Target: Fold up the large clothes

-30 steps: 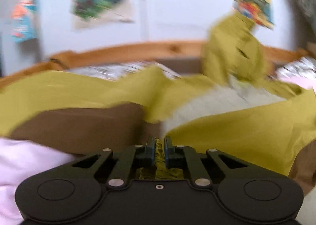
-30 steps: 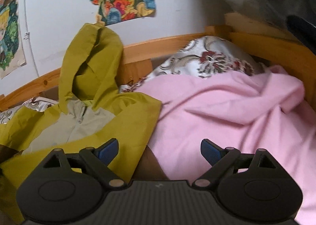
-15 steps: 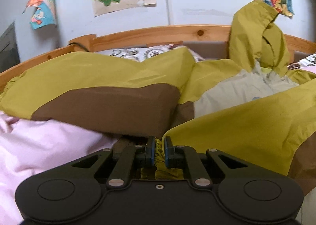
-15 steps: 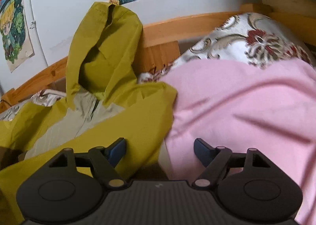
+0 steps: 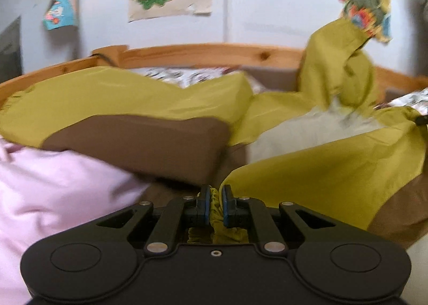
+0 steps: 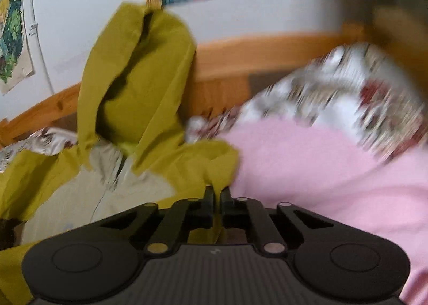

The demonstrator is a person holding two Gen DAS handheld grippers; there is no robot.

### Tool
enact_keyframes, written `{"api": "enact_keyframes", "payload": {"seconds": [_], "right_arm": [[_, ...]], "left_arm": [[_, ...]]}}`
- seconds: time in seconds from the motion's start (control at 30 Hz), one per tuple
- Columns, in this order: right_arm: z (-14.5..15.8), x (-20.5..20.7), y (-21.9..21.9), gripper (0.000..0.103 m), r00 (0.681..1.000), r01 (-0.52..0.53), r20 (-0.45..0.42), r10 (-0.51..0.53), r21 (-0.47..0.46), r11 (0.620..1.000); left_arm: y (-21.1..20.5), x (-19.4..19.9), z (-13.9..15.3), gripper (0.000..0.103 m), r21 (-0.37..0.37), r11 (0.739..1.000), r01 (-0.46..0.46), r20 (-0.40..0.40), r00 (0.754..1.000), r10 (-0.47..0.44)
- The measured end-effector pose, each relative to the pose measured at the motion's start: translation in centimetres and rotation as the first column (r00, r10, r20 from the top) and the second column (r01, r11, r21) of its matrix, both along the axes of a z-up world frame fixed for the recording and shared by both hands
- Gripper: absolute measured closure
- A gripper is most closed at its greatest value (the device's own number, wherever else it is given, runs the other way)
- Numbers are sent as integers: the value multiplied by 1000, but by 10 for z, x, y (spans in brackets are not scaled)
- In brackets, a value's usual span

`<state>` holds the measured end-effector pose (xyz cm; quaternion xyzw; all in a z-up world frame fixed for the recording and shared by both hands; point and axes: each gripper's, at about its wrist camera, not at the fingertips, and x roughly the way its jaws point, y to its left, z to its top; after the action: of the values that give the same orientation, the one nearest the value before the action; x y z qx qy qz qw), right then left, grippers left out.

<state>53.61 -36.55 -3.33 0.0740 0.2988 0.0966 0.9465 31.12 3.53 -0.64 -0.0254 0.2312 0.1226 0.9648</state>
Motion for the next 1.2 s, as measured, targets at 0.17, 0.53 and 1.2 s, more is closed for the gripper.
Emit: {"api": "enact_keyframes", "payload": {"seconds": [0.17, 0.53, 1.2], "right_arm": [[19, 5, -20, 100, 994, 94, 63, -91, -46, 995], [-20, -61, -47, 29, 990, -91, -100, 96, 48, 995], [-59, -138, -42, 80, 987, 2, -158, -9, -45, 999]], "left_arm": [[-19, 37, -13, 95, -26, 998, 55, -33, 998, -56], [-7, 55, -33, 90, -14, 999, 49, -93, 994, -50], [-11, 48, -31, 60, -23, 995, 97, -136, 986, -100]]}}
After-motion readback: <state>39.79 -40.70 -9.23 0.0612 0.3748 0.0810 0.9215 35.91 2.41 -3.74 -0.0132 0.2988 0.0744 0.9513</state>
